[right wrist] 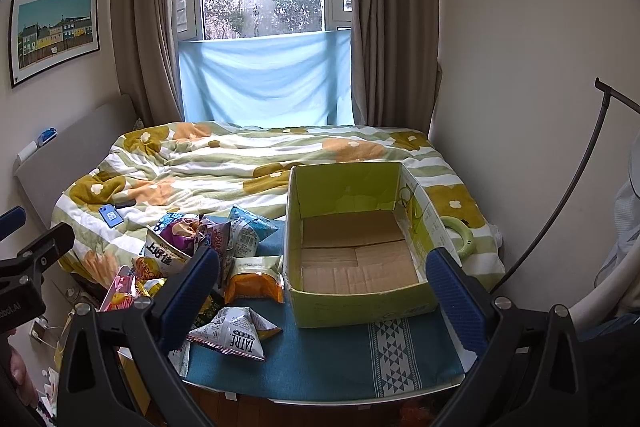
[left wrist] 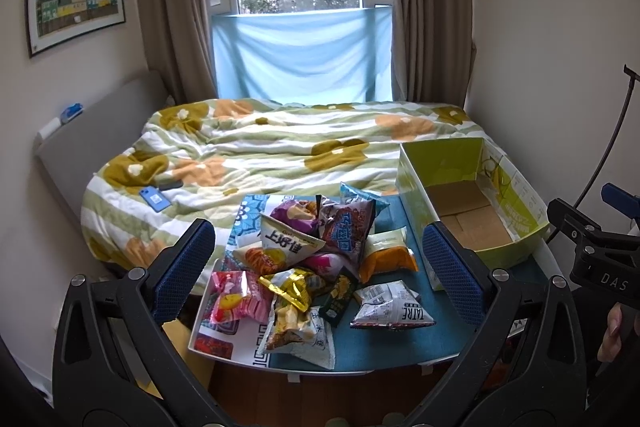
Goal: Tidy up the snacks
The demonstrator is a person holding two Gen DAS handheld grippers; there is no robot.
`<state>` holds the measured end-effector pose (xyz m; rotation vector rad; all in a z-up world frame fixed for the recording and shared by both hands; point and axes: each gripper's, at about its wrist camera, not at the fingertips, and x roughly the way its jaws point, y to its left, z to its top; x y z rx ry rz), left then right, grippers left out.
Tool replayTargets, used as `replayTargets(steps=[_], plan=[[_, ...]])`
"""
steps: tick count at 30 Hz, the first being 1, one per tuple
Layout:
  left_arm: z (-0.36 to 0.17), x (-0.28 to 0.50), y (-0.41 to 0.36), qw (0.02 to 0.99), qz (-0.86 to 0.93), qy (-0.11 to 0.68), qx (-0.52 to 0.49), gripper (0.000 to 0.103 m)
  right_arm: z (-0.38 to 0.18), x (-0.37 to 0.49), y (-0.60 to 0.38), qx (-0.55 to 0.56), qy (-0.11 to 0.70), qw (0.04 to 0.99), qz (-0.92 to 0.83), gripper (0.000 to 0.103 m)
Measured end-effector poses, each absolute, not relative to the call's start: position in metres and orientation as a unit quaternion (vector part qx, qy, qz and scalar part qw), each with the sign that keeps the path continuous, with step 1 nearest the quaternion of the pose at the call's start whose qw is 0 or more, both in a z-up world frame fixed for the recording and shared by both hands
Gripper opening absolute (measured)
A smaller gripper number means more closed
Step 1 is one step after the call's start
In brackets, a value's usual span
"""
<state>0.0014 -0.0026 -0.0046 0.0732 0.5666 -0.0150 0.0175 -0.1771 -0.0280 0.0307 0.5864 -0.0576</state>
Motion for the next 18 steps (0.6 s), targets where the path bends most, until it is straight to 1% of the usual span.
replayTargets(steps=[18], plan=[[-0.0099,0.0012,-0.0066,0.959,-0.009,0.282,0.034,0.103,-0.0287,0.018,-0.1759,0.014,0.29,0.957,-0.028,0.103]])
